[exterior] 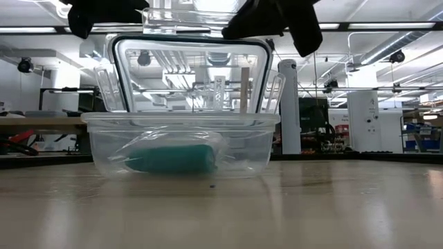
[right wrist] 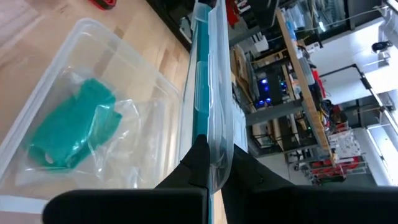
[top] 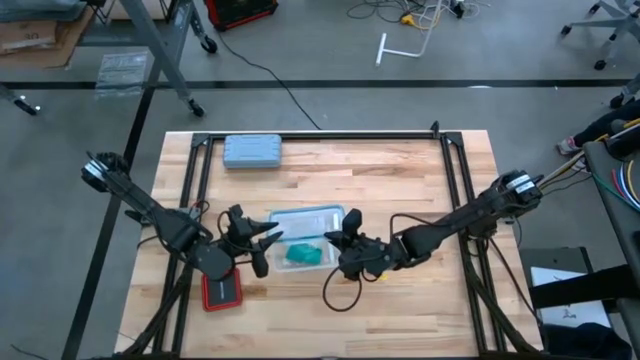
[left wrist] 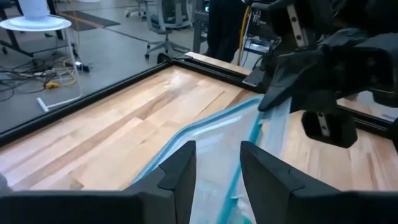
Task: Roll bandage
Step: Close the transparent food container
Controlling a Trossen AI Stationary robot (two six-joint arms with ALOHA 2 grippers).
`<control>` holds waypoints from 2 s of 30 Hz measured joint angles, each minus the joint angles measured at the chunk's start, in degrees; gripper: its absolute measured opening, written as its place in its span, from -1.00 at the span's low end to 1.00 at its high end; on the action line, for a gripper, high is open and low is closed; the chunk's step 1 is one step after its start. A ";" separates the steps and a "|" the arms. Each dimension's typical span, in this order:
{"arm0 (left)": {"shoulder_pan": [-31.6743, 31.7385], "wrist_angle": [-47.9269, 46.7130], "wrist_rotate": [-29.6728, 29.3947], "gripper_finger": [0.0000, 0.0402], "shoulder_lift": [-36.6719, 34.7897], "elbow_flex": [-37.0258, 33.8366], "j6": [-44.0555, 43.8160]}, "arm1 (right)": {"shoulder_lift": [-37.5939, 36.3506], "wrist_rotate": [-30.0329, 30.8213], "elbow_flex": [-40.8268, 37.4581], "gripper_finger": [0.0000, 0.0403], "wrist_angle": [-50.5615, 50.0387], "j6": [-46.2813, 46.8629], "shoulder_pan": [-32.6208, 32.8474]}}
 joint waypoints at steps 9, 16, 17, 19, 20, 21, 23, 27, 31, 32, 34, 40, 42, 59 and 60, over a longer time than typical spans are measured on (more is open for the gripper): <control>0.00 0.47 -0.59 -0.42 2.08 0.61 0.01 | 0.02 -0.91 0.00 -0.96 -1.86 1.18 1.57; 0.11 0.40 -1.03 -0.43 3.83 0.59 -1.67 | 0.02 -4.09 0.02 -0.77 -3.50 6.87 3.37; 0.20 0.40 -1.07 -0.43 4.00 0.59 -1.77 | 0.02 -4.56 0.02 -0.74 -3.92 7.31 3.77; 0.27 0.40 -1.11 -0.43 4.30 0.59 -1.83 | 0.03 -4.82 0.02 -0.71 -4.62 8.16 4.70; 0.31 0.40 -1.11 -0.43 4.45 0.59 -1.82 | 0.04 -4.80 0.02 -0.69 -4.72 8.90 5.28; 0.34 0.40 -1.14 -0.43 4.57 0.59 -1.84 | 0.04 -4.77 0.02 -0.68 -4.67 9.73 5.89; 0.37 0.40 -1.14 -0.43 4.80 0.57 -1.84 | 0.04 -4.73 0.04 -0.65 -4.50 11.18 7.37; 0.37 0.40 -1.16 -0.43 5.02 0.55 -1.86 | 0.04 -4.47 0.05 -0.57 -4.62 14.71 9.98; 0.37 0.91 -1.11 -0.43 5.02 0.54 -2.06 | 0.04 -0.64 0.07 -0.43 -6.41 18.75 11.63; 0.37 1.36 -1.03 -0.43 5.02 0.53 -2.08 | 0.04 1.80 0.07 -0.39 -7.01 19.66 12.00; 0.37 1.91 -0.42 -0.43 5.02 0.53 -2.08 | -0.11 8.13 0.07 -0.32 -8.80 21.99 12.70; 0.37 -2.54 2.13 -0.43 5.02 0.23 -6.88 | -3.96 10.95 0.10 -0.30 -25.85 50.88 11.28; 0.37 -5.36 2.93 -0.43 5.02 0.22 -10.44 | -5.27 7.39 0.08 -0.35 -37.56 65.05 9.95; 4.81 -32.04 24.79 -0.92 4.13 0.49 -39.83 | -9.87 -18.76 -13.43 -0.99 -32.33 76.68 -9.38; 4.83 -33.95 25.26 -0.96 3.94 0.53 -41.46 | -9.79 -19.23 -14.27 -0.99 -31.49 76.51 -10.27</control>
